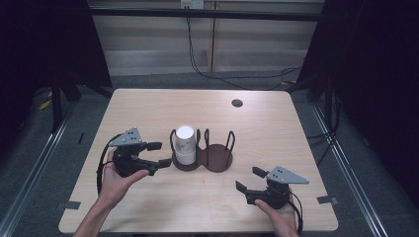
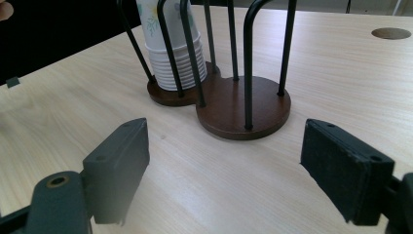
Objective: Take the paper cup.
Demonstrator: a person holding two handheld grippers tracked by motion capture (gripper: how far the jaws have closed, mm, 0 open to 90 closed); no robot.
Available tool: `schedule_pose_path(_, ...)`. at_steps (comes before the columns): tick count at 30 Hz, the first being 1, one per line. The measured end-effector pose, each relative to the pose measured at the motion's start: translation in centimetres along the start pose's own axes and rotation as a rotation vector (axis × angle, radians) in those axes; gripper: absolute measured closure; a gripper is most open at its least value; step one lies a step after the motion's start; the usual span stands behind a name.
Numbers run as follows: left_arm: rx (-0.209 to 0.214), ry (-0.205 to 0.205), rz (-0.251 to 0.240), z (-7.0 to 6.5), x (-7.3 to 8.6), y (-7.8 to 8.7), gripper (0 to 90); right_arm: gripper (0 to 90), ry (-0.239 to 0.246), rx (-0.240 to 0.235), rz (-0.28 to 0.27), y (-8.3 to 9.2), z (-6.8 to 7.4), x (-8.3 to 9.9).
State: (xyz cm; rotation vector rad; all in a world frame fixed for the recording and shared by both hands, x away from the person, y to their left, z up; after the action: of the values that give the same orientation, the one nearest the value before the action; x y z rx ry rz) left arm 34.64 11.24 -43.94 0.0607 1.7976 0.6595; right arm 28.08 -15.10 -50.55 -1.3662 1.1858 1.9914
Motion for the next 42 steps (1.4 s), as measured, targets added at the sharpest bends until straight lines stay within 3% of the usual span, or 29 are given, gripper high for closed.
schedule_pose_path(17,-0.015,-0.031,0.051,1.1,-2.6,-1.1,22.8,17.2,0.002,-0.013,0.014,0.0,0.1,0.1)
schedule_pose_path(22,-0.02,-0.041,0.093,1.9,-3.5,-1.8,21.5,17.2,-0.002,-0.015,0.017,0.0,0.1,0.2)
schedule_pose_path(31,-0.022,-0.057,0.127,2.8,-4.8,-2.7,21.2,17.3,0.0,-0.017,0.019,0.0,0.1,0.2)
schedule_pose_path(34,-0.005,-0.076,0.156,2.9,-5.2,-3.3,20.7,17.3,0.001,-0.019,0.021,0.0,0.1,0.2)
schedule_pose_path(36,-0.001,-0.075,0.164,2.9,-5.3,-3.6,14.8,17.3,-0.001,-0.02,0.021,0.0,0.2,0.2)
schedule_pose_path(38,0.014,-0.094,0.197,3.0,-5.2,-4.0,15.9,17.3,-0.002,-0.022,0.023,0.1,0.1,0.3)
schedule_pose_path(42,0.016,-0.095,0.226,3.2,-5.2,-4.5,19.1,17.3,-0.003,-0.019,0.023,0.1,0.0,0.3)
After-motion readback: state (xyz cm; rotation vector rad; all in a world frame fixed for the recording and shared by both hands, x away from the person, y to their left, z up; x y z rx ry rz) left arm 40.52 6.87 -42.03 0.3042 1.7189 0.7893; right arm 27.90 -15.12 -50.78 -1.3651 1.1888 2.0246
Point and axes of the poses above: each handheld gripper's, and its own axes: y roughly backward along the jaws, x roughly out of its underside, z roughly to its left, the point moved 10 cm from there along -y, roughly forward along the jaws, and after that the axes turned 4 degrees about x, right-handed, at the moved point
